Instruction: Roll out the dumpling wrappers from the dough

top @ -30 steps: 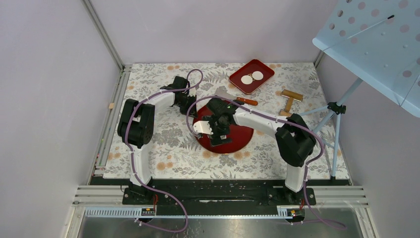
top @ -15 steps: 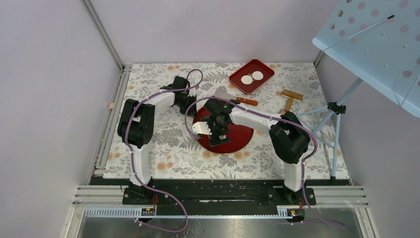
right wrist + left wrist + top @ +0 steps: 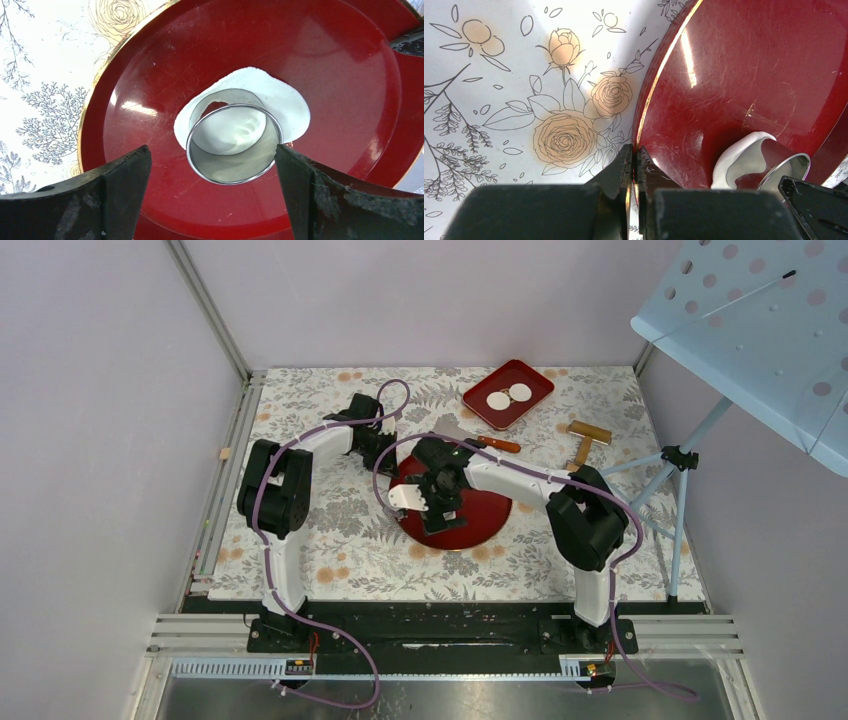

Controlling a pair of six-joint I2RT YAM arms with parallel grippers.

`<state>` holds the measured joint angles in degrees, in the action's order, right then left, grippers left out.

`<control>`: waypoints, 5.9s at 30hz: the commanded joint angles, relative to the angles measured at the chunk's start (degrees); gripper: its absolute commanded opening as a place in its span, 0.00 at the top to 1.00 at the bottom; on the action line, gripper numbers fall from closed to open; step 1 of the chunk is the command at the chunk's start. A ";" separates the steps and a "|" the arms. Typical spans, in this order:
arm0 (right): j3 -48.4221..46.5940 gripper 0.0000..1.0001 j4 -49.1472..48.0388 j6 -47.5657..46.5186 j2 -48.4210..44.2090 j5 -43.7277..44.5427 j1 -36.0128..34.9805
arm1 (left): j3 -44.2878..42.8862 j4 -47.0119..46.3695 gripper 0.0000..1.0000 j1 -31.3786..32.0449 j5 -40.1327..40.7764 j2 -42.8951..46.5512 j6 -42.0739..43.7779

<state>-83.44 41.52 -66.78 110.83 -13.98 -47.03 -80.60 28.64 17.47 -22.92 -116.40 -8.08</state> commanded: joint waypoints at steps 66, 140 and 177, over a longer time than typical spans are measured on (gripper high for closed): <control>-7.26 0.69 8.45 16.28 12.68 9.92 -2.54 | 0.92 -0.61 1.00 -1.31 2.28 0.17 0.11; -22.73 1.00 9.60 59.52 11.06 -31.00 15.59 | 1.57 -2.14 1.00 -5.37 -3.18 -0.02 -2.56; -41.82 1.00 3.60 75.45 26.53 -43.75 14.08 | 1.19 -2.01 1.00 -5.35 -3.49 -0.42 -2.55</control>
<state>-122.58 48.51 4.67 138.17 -51.27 -32.16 -79.66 27.79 12.62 -26.72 -116.42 -9.76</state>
